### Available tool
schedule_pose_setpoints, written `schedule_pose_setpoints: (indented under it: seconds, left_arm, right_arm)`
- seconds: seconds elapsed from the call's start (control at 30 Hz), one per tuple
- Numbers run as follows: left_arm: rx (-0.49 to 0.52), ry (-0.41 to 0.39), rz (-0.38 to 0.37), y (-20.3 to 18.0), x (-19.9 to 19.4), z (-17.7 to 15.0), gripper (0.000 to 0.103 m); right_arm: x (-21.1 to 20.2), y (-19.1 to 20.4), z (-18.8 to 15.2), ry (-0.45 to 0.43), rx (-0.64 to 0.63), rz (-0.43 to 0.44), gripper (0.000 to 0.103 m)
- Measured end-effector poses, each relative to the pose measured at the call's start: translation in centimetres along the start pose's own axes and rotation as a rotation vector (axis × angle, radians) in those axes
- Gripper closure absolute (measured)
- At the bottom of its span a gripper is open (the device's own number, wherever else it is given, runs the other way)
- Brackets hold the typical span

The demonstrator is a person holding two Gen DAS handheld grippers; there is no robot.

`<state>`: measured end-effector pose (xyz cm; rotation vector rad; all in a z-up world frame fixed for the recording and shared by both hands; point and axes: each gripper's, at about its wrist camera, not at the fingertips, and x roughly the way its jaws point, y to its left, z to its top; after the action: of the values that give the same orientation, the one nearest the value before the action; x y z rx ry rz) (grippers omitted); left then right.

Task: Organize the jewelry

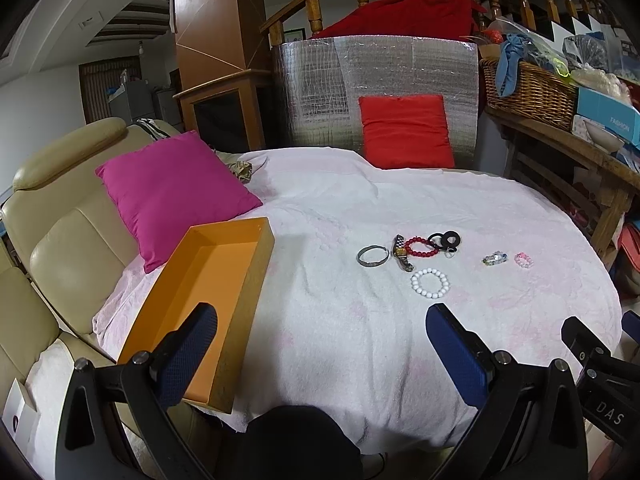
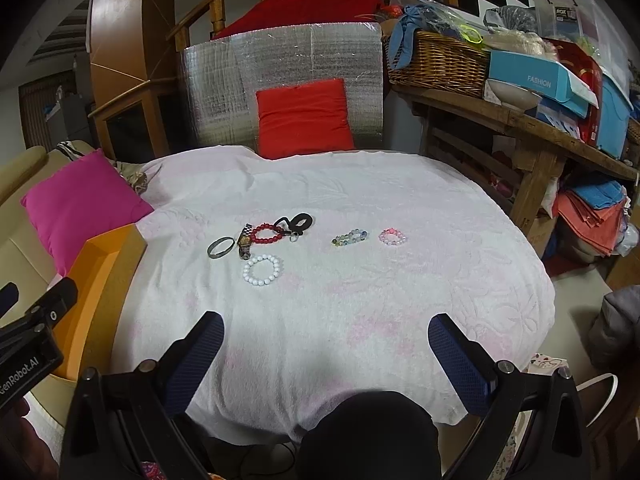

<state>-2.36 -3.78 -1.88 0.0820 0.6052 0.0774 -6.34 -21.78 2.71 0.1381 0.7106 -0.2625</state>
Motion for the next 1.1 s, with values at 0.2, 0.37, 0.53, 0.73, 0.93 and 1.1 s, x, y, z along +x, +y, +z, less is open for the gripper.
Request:
schedule_pose_setpoints:
  seconds: [0.2,0.37,0.53,0.73,0.93,1.1]
  left_arm:
    - [0.0,0.002,0.004,0.2,0.1,-0.1,0.0]
    - [0.001,0.002,0.006,0.3,0.2,-0.2,0.0]
    - [0.003,0.006,0.01,0.3,0.6,-0.1,0.0]
    - [0.004,0.019,0.021,0.3,1.3,-0.2,0.0]
    - [0.013,0.034,0.041,0.1,2.5,0.2,0.0]
    - [0.019,0.05,0.038,-0.4,3.9,0.7,0.0]
  right_arm:
    - [0.2,-0.1,-0.1,0.004,0.007,0.003,0.0]
    - [0.4,-0.3,-0.2,0.009,0.01,0.003,0.0]
    - [0.8,-0.3,0.0,0.015,0.013,0.0,0.0]
    - [1.9,-1.0,0.6,0.023,0.025,-0.002,0.0]
    - [3.5,-2.0,1.9,0.023,0.056,0.002,0.0]
    - [5.3,-3.0,3.2,0.012,0.071,0.002,0.0]
